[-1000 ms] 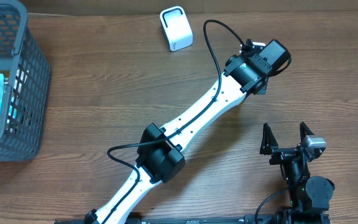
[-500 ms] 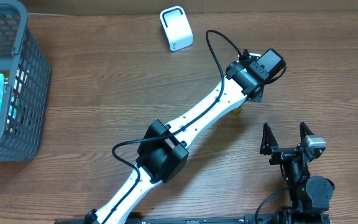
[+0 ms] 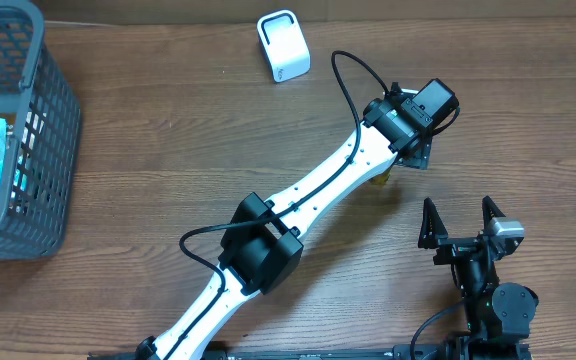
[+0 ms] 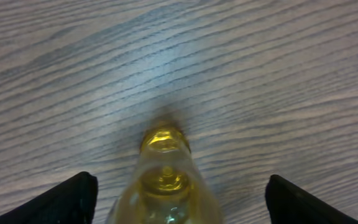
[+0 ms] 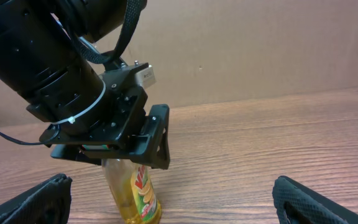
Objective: Scan the item barcode
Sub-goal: 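Set the yellow bottle upright on the table and release it, then return the left gripper to the basket and grasp the green-capped jar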
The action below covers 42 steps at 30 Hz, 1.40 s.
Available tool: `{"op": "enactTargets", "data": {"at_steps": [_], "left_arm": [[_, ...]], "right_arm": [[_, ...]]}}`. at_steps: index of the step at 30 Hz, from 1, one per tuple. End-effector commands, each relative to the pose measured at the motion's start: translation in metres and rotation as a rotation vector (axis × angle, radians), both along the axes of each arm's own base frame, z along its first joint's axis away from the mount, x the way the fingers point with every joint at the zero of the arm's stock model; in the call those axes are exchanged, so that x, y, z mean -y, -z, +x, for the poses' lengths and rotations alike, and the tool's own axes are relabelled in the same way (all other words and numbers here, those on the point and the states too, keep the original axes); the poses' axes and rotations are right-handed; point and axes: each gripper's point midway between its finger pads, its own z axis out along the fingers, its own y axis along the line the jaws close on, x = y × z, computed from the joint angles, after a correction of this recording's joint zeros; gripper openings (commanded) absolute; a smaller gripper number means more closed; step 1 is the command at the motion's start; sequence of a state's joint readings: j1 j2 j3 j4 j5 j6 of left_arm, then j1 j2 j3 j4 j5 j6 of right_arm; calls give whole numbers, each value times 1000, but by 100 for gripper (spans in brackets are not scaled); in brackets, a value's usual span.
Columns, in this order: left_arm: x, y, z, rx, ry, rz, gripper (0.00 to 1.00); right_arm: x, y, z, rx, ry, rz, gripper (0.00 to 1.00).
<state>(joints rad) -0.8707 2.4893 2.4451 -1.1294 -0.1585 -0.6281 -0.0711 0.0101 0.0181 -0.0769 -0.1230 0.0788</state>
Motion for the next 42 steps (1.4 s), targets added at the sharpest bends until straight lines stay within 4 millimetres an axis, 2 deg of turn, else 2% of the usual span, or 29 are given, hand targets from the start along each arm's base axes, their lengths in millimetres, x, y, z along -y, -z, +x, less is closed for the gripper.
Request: {"op": "enactTargets", "data": {"at_steps": [1,5,7,8,9,10,12,15,17,20,23,27,28,35,42], "left_arm": [[8,-24,5,40,80,-29,93],[14,-81,22,155,112,-112,100],[13,-109,28,208,111,-152,100],[11,-125,32,238,111,-172,100],[1,-150,39,290,94,-191,100],[-6,-162,43,319,82,-190,99],[-30,-186,53,375,32,-180,100],[-80,-216,67,448,-74,-136,100],[-124,-233,76,476,-162,-80,100],[-191,-260,78,498,-276,-29,100],[-257,-287,70,509,-382,-11,100],[-351,-323,39,521,-569,0,100],[-368,-334,32,540,-591,-7,100],[-452,-390,-17,665,-688,-22,100],[-500,-416,-55,744,-753,75,100]], "right_arm": [[0,2,0,1,4,3,100],[0,2,0,1,4,3,100],[0,2,0,1,4,3,100],[0,2,0,1,4,3,100],[0,2,0,1,4,3,100],[0,2,0,1,4,3,100],[0,2,0,1,4,3,100],[0,2,0,1,4,3,100],[0,2,0,0,4,4,100],[0,2,0,1,4,3,100],[0,2,0,1,4,3,100],[0,2,0,0,4,4,100],[0,2,0,1,4,3,100],[0,2,0,1,4,3,100],[0,2,0,1,4,3,100]]}}
